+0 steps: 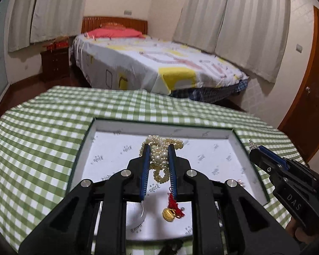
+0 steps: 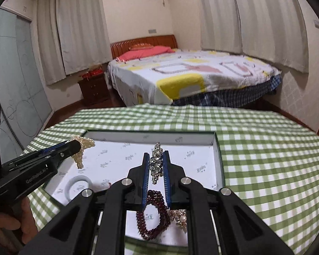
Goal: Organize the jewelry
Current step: 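Carry the pearls and silver brooch into the green box and open both tools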
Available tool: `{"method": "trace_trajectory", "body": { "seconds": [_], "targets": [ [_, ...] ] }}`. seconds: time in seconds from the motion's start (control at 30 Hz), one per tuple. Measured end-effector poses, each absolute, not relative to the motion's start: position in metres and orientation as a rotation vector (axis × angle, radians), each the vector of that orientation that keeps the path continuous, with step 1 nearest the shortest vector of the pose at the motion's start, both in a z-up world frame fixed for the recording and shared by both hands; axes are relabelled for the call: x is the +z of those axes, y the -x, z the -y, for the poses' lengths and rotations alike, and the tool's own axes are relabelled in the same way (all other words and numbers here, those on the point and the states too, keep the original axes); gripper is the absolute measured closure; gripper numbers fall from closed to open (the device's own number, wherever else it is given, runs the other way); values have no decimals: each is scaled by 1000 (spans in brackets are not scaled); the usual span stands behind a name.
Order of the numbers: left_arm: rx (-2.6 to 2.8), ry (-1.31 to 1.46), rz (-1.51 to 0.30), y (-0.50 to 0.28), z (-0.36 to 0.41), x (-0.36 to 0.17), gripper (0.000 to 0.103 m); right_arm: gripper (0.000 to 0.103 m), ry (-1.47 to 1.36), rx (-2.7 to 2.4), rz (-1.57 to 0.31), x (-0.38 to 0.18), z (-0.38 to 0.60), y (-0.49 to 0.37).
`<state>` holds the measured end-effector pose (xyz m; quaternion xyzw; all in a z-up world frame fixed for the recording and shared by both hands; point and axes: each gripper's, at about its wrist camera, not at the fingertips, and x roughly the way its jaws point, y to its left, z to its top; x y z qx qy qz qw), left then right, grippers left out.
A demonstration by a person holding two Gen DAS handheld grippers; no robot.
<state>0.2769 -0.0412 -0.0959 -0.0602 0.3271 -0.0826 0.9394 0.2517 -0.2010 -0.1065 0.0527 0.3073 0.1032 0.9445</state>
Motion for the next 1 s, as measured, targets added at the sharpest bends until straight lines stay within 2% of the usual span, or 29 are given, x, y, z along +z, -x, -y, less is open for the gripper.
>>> {"method": "trace_trajectory", "body": {
  "seconds": [0.33, 1.0],
  "targets": [
    [-143, 83, -812, -313, 44, -143, 86, 90, -116, 171, -764, -150, 203, -286],
    [-155, 64, -858, -316, 49, -161, 83, 89, -125, 160, -880, -171, 202, -303]
  ]
}}
